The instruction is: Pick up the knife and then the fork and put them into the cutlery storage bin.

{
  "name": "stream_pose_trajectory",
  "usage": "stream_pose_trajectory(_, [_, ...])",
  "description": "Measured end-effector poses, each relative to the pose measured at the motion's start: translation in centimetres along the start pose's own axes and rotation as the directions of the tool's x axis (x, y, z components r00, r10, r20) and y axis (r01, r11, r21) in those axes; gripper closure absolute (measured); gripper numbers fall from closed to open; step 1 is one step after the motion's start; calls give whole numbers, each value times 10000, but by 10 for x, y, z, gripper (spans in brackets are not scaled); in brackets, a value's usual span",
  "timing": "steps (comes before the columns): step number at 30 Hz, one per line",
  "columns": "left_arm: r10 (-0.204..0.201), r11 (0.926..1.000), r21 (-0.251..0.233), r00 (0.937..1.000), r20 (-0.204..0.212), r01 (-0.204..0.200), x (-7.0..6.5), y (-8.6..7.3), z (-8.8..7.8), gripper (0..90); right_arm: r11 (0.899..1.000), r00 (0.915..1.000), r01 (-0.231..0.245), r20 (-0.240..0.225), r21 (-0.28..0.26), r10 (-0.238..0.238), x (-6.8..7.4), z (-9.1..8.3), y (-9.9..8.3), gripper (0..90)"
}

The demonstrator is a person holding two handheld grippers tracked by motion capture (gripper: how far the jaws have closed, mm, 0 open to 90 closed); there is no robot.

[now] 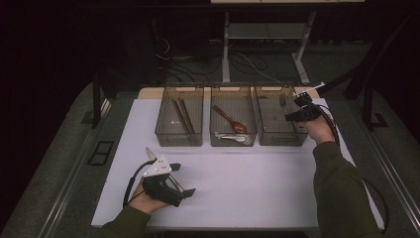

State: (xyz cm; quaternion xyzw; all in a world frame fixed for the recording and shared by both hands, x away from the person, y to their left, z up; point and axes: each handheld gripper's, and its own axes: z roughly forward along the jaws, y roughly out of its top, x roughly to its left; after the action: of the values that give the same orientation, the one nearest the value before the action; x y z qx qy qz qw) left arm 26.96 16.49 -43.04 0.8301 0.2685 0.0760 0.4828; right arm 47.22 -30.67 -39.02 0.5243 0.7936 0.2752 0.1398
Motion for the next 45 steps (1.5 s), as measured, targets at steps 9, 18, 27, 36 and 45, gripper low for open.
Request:
stream_pose_trajectory(9, [31,9999,127,10000,-83,-30,0,0,0,0,9994,9995,-187,-250,-276,180,2,-1,0,571])
stream_pose_trajectory(18, [-38,9996,288,9975,-699,58,5,1,-9,149,9884,9954,-94,-959,-1515,-52,15,-31,-9,358])
stream_pose_trajectory(27, [-130,9982,555,9902,-1387,208,20,1,-23,479,9646,9891,24,-1414,-2638,-411,35,-65,-44,266])
stream_pose_trajectory(36, [-372,9834,1610,9607,-2752,842,54,5,-24,862,9374,9783,10,-1937,-3483,-730,57,-83,-94,193])
stream_pose_trajectory(45, [-454,9606,2398,9306,-3633,1405,90,3,-14,893,9481,9496,636,-2732,-3115,-1535,75,-71,-145,182])
